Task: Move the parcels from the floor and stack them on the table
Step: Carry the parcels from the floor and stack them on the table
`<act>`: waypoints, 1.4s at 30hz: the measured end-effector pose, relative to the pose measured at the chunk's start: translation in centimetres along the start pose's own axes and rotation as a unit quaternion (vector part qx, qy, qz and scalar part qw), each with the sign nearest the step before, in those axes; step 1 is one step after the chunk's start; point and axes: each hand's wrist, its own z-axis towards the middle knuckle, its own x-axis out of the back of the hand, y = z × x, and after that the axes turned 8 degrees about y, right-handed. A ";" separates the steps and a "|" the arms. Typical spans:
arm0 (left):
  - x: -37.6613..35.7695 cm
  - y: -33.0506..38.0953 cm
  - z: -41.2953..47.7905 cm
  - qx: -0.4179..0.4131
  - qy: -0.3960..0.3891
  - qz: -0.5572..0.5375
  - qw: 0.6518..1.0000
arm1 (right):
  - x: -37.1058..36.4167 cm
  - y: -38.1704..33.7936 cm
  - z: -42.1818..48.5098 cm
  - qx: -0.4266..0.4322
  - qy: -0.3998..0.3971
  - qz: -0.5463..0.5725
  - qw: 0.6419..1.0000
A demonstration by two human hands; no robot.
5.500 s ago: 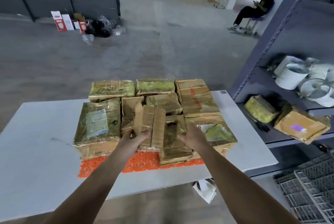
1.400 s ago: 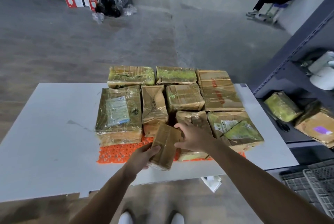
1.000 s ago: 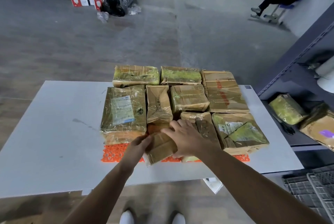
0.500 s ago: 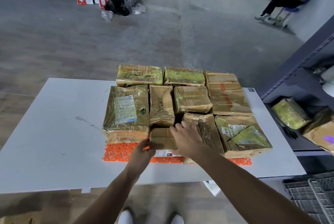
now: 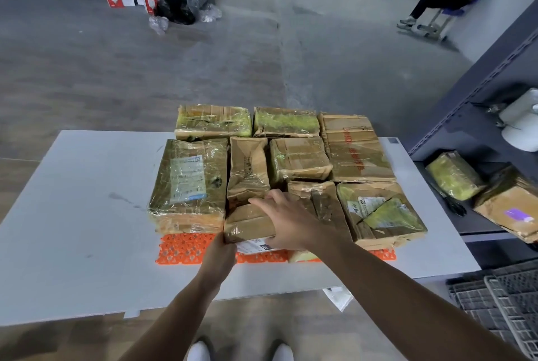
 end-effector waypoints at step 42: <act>-1.2 2.1 -0.3 -0.241 -0.054 0.186 0.951 | 0.4 3.5 -1.9 -0.062 -0.035 0.034 0.997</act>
